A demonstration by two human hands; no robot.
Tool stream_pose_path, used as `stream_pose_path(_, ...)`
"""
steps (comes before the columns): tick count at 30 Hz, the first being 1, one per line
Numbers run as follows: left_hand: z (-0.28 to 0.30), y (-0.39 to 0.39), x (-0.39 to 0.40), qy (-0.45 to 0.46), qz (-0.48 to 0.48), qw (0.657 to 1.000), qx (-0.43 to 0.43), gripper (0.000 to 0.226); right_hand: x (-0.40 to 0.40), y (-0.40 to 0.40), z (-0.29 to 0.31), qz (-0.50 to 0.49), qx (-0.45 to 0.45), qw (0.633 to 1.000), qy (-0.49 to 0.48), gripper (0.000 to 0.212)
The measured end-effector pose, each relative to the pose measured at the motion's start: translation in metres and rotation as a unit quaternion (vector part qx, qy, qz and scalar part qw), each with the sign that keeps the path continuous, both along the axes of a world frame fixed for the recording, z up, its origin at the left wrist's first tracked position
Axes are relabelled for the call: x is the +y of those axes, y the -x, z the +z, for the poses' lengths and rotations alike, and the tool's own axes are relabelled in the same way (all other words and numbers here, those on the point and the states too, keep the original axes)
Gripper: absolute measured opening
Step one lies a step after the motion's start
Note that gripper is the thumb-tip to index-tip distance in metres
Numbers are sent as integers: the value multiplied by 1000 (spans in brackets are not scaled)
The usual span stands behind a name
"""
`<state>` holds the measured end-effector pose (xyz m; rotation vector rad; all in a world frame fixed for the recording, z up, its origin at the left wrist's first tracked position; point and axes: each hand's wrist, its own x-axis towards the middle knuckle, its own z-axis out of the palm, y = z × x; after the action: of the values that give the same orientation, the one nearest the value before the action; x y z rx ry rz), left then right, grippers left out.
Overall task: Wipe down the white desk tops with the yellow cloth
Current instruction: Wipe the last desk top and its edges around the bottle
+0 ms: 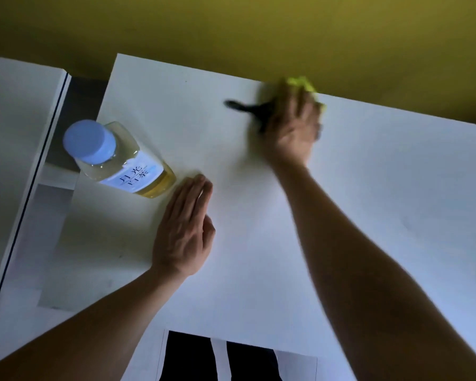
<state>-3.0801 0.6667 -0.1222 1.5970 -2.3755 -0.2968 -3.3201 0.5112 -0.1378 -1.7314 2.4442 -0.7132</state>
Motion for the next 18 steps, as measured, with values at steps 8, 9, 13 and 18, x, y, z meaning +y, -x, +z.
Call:
stream_pose_path(8,-1,1,4,0,4,1000,-2,61,-17,16,12,-176,-3,984,-7,63)
stream_pose_path(9,-1,0,4,-2,3,1000,-3,61,-24,-11,16,-108,-10,994,-21,68)
stream_pose_path(13,-1,0,5,-13,5,1000,-4,62,-47,-119,23,155,-21,987,-45,66)
stream_pose_path(18,-1,-3,2,-5,7,1000,-5,61,-50,-89,16,188,-11,982,-25,62)
